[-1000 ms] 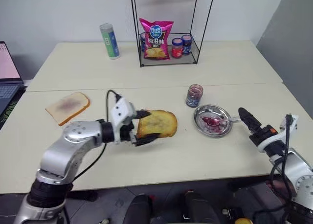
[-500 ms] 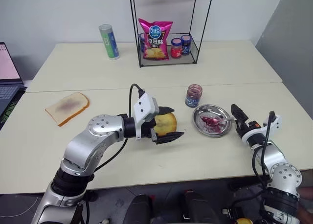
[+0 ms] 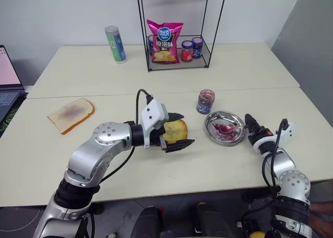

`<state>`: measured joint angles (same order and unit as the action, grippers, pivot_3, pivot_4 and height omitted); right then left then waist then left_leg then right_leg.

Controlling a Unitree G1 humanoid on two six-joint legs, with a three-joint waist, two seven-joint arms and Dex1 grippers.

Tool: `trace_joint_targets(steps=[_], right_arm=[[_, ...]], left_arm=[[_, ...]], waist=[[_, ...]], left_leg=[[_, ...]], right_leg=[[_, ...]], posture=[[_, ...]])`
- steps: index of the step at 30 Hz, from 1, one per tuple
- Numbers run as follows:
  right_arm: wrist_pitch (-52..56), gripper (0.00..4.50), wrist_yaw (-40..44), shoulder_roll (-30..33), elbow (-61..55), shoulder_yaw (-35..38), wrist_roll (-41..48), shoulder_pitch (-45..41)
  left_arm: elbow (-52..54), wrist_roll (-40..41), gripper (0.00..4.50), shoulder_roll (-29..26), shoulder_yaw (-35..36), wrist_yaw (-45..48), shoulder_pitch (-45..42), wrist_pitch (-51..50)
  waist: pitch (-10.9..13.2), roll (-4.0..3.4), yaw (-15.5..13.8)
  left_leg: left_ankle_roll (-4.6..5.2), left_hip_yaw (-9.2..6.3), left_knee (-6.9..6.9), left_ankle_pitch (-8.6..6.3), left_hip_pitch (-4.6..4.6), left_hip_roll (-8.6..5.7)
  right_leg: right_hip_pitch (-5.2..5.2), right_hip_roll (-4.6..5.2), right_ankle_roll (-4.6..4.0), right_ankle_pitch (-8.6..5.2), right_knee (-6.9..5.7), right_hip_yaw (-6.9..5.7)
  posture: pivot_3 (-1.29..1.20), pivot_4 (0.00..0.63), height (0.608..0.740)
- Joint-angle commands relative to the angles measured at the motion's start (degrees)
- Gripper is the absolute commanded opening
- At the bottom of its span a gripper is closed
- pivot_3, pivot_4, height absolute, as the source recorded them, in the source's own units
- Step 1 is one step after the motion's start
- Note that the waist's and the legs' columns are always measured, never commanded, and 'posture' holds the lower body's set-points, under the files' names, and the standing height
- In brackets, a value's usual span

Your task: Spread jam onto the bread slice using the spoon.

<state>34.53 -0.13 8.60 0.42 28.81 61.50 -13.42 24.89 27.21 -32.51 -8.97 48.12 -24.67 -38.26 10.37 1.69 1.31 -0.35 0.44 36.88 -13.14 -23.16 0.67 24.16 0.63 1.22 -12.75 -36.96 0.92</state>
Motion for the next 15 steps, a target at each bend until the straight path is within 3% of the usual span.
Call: trace_joint_targets(steps=[1,8,15], right_arm=[[-0.16,1.6,1.84,-0.03,-1.4,-0.09,0.58,-0.33],[1.02,0.14,3.17,0.42,-1.57,-0.73,1.41,-0.71],[4.14,0.06,6.51,5.02,-5.58,-2.96,0.93,-1.72]], left_arm=[[0.89,-0.34,4.5,-1.17,1.37,0.23,0.62,1.57],[0.47,-0.66,4.5,-2.16,1.7,0.58,1.61,2.38],[-0.59,-0.2,4.5,-3.32,4.01,0.81,1.75,3.05]], waist=[[0.0,0.0,0.11],[0.0,0.0,0.18],[0.01,-0.02,0.19]], left_leg=[[0.0,0.0,0.0,0.0,0.01,0.0],[0.0,0.0,0.0,0.0,0.03,0.01],[0.0,0.04,-0.01,0.0,0.1,0.0]], right_leg=[[0.0,0.0,0.0,0.0,-0.01,0.0],[-0.02,0.0,0.0,0.0,0.0,0.01],[-0.07,0.0,-0.01,0.0,-0.01,0.04]], posture=[[0.0,0.15,0.74],[0.0,0.15,0.74],[0.0,0.15,0.74]])
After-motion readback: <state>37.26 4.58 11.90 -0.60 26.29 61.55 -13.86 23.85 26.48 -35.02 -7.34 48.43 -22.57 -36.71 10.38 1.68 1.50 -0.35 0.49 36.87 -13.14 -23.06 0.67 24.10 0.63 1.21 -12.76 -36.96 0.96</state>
